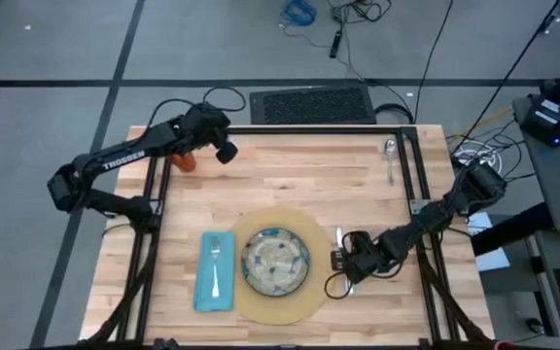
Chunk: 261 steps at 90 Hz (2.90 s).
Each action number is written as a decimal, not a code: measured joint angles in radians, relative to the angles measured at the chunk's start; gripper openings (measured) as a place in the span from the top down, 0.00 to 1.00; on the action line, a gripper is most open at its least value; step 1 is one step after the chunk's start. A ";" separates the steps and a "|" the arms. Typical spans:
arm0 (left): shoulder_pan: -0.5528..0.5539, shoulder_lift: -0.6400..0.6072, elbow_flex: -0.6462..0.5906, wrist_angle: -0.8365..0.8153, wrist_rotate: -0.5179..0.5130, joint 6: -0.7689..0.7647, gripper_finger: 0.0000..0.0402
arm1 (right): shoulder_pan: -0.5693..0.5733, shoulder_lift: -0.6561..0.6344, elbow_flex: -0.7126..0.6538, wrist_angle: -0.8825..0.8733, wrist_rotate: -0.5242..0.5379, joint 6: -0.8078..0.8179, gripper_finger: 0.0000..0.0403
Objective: Set table place
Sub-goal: Put the knife on the right side of the brown mat
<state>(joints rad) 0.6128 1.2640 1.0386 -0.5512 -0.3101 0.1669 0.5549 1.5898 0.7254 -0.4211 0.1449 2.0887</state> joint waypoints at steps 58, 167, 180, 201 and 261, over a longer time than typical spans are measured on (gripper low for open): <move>0.000 0.000 0.000 -0.015 0.003 0.007 0.88 | -0.003 -0.016 0.149 -0.224 0.032 -0.181 0.86; 0.000 0.000 0.000 -0.015 0.010 0.006 0.88 | -0.021 0.088 0.199 -0.326 -0.022 -0.267 0.81; 0.000 0.000 0.000 -0.015 0.023 0.006 0.88 | -0.026 0.093 0.200 -0.305 -0.017 -0.267 0.81; 0.000 0.000 0.000 -0.015 0.023 0.006 0.88 | -0.031 0.093 0.200 -0.295 -0.014 -0.255 0.81; 0.000 0.000 0.000 -0.015 0.023 0.023 0.88 | -0.031 0.074 0.200 -0.290 0.033 -0.254 0.81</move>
<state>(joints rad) 0.6125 1.2640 1.0386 -0.5659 -0.2867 0.1902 0.5243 1.6635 0.9253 -0.7108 0.1783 1.8351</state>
